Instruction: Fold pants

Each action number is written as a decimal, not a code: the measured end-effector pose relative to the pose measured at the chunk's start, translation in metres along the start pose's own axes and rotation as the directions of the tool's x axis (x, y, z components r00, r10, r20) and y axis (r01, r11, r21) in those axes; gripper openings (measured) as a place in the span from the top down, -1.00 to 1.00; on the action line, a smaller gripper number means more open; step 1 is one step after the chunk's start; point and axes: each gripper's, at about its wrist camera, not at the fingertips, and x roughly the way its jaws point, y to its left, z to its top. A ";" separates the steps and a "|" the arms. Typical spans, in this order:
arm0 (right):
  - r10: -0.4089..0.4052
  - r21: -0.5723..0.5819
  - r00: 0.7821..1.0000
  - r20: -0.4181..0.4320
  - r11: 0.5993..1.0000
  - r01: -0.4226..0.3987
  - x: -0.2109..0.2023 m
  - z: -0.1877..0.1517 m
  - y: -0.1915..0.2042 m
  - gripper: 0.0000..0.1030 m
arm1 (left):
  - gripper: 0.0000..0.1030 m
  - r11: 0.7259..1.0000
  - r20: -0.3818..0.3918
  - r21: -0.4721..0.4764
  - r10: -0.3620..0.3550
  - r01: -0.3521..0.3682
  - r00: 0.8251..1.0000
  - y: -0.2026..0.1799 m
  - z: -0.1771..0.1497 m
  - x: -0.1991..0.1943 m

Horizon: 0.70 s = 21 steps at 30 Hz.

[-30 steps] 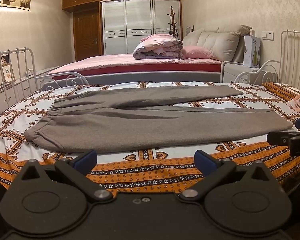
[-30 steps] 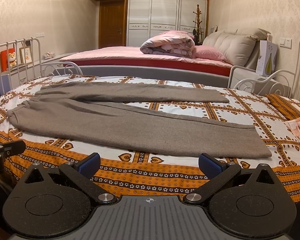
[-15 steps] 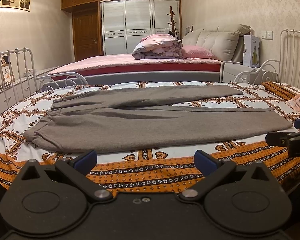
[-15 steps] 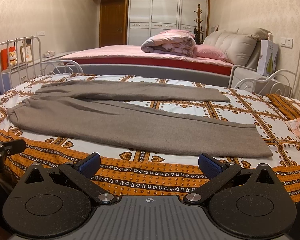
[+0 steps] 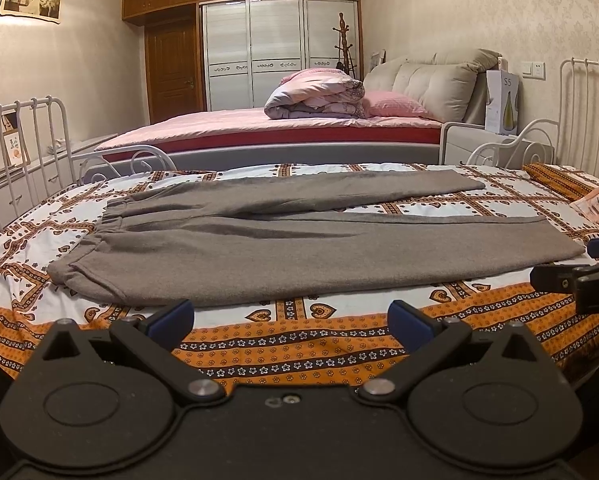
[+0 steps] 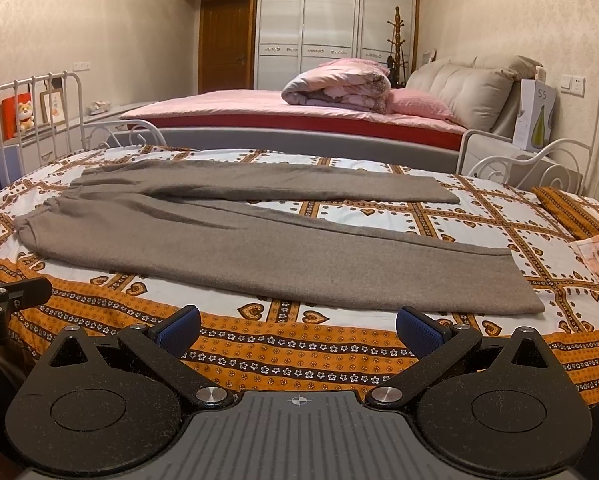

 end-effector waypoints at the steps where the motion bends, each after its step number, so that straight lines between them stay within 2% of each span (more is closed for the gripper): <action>1: 0.001 0.000 1.000 0.001 1.000 -0.001 0.000 0.000 0.000 -1.00 | -0.88 1.000 0.000 0.000 0.000 0.000 1.000 0.000 0.000 0.000; 16: 0.005 0.002 1.000 0.000 1.000 -0.005 0.000 0.001 0.000 -1.00 | -0.88 1.000 -0.011 -0.014 0.011 -0.011 1.000 0.003 0.001 0.002; 20: 0.035 0.036 0.999 0.011 0.999 -0.035 0.000 0.009 -0.007 -1.00 | -0.88 0.999 -0.026 -0.052 0.015 -0.017 1.000 0.020 0.017 0.007; 21: 0.057 0.046 0.998 0.020 0.997 -0.058 0.001 0.014 -0.011 -1.00 | -0.88 0.997 -0.027 -0.070 0.038 -0.040 0.999 0.028 0.023 0.011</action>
